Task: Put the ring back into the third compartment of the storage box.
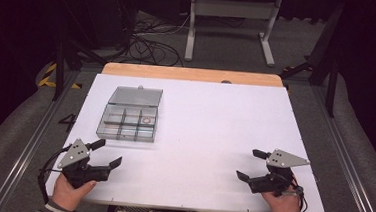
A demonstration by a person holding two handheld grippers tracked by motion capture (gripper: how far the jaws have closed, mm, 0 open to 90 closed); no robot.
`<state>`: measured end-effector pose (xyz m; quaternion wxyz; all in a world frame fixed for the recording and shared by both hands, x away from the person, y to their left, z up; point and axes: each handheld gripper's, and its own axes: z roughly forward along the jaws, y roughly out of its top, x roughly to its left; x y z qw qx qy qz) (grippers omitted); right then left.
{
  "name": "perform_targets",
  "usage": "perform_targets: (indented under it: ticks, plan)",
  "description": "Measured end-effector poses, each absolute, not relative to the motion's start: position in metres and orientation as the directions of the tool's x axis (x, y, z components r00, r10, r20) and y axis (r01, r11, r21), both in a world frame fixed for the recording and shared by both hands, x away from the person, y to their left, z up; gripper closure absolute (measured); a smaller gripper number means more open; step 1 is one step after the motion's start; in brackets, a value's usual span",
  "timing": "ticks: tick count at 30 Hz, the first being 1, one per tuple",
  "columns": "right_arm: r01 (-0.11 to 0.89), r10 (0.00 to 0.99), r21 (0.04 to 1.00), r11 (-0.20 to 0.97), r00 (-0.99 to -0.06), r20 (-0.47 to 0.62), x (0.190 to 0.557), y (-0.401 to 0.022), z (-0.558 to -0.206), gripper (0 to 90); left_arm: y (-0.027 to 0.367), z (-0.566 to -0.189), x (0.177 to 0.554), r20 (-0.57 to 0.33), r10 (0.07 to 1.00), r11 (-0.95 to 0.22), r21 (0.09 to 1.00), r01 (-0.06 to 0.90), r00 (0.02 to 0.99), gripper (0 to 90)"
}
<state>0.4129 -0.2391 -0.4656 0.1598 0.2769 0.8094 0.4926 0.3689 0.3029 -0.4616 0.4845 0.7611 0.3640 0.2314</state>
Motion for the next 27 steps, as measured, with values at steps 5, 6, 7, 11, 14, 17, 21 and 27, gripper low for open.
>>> perform_targets:
  ticks: [5,6,7,11,14,17,21,27]
  plan:
    - [0.293,0.601,0.883,0.368,-0.799,0.014,0.413,-0.238,-0.466,6.5,0.301,-0.471,0.368,0.028,0.778,-0.308,0.888,0.341,0.628,16.2]
    - [0.293,0.601,0.882,0.368,-0.799,0.014,0.413,-0.238,-0.466,6.5,0.3,-0.472,0.368,0.033,0.774,-0.317,0.884,0.342,0.632,16.3]
    - [0.293,0.6,0.882,0.369,-0.8,0.015,0.413,-0.238,-0.466,6.5,0.299,-0.474,0.367,0.028,0.772,-0.318,0.882,0.348,0.634,16.3]
    - [0.293,0.596,0.88,0.374,-0.803,0.014,0.413,-0.238,-0.467,6.5,0.296,-0.477,0.367,0.031,0.774,-0.334,0.868,0.367,0.632,16.4]
    - [0.293,0.593,0.877,0.381,-0.805,0.012,0.413,-0.237,-0.468,6.5,0.297,-0.477,0.367,0.02,0.778,-0.325,0.868,0.375,0.628,16.3]
    - [0.294,0.592,0.875,0.385,-0.806,0.011,0.413,-0.236,-0.468,6.5,0.299,-0.474,0.367,0.002,0.782,-0.299,0.878,0.373,0.623,16.6]
    - [0.294,0.592,0.875,0.385,-0.806,0.011,0.413,-0.236,-0.468,6.5,0.302,-0.472,0.365,-0.001,0.786,-0.283,0.888,0.362,0.618,16.9]
    - [0.294,0.591,0.874,0.387,-0.807,0.01,0.413,-0.236,-0.468,6.5,0.301,-0.471,0.364,0.022,0.787,-0.295,0.891,0.345,0.617,17.1]
